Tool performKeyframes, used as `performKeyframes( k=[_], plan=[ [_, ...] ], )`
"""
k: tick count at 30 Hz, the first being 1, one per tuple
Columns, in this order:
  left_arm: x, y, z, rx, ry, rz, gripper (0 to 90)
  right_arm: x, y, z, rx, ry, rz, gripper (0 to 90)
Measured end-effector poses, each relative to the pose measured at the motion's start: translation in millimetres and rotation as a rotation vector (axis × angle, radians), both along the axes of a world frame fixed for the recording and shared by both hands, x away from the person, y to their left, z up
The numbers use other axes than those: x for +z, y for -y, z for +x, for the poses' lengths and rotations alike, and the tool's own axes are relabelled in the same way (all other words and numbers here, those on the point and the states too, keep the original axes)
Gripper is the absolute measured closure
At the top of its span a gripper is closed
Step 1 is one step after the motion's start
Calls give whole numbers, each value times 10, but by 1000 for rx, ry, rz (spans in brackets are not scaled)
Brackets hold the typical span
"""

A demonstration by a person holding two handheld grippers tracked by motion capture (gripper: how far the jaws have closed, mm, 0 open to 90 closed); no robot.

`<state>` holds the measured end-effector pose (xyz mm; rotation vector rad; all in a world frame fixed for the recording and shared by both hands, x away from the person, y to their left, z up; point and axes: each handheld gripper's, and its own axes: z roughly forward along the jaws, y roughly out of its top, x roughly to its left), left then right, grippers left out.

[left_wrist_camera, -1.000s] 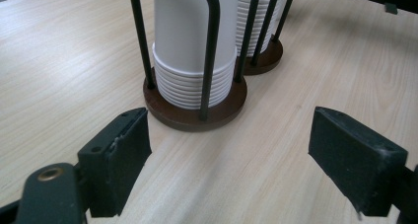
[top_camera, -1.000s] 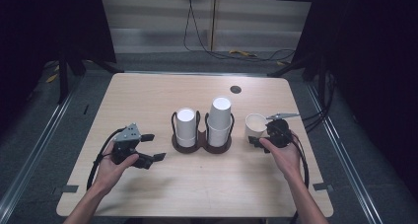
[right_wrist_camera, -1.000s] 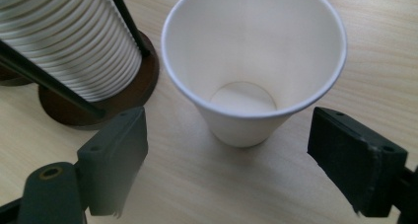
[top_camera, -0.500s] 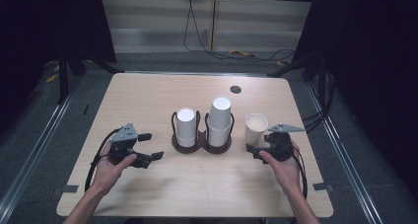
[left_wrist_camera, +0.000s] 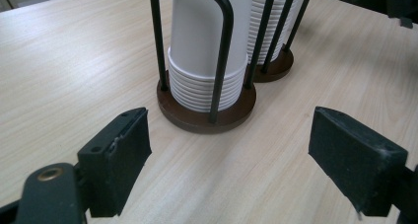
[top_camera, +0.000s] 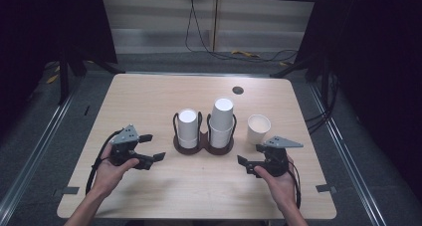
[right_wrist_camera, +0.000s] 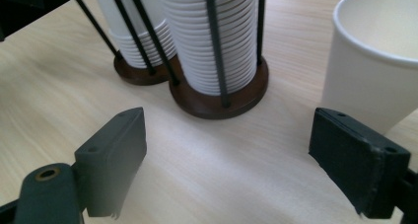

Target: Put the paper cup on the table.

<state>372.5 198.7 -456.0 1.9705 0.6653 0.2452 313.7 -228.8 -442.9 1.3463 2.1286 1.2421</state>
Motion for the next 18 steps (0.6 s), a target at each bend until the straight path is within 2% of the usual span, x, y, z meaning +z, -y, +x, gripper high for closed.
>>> performKeyframes(
  k=[4, 7, 8, 10, 12, 15, 17, 18],
  plan=[
    [-22, 36, -50, -6, -3, 15, 160, -40, -55, -53, 12, 19, 3, 148],
    [-54, 57, -100, -3, -19, -2, 160, -97, -102, -72, 22, 11, 11, 150],
    [-61, 55, -122, -4, -13, 15, 160, -115, -120, -85, 26, 11, 5, 156],
    [-83, 49, -146, -12, -23, -2, 160, -130, -139, -102, 38, 9, 12, 168],
    [-106, 40, -163, -4, -18, 12, 159, -143, -136, -97, 34, 15, 10, 167],
    [-144, 23, -176, 6, -33, -3, 159, -187, -123, -91, 31, 9, 9, 163],
    [-168, 28, -190, 25, -11, 21, 159, -212, -125, -86, 33, -5, 5, 160],
    [-179, 29, -192, 28, -17, 16, 159, -230, -127, -77, 34, -7, 8, 159]
  ],
)
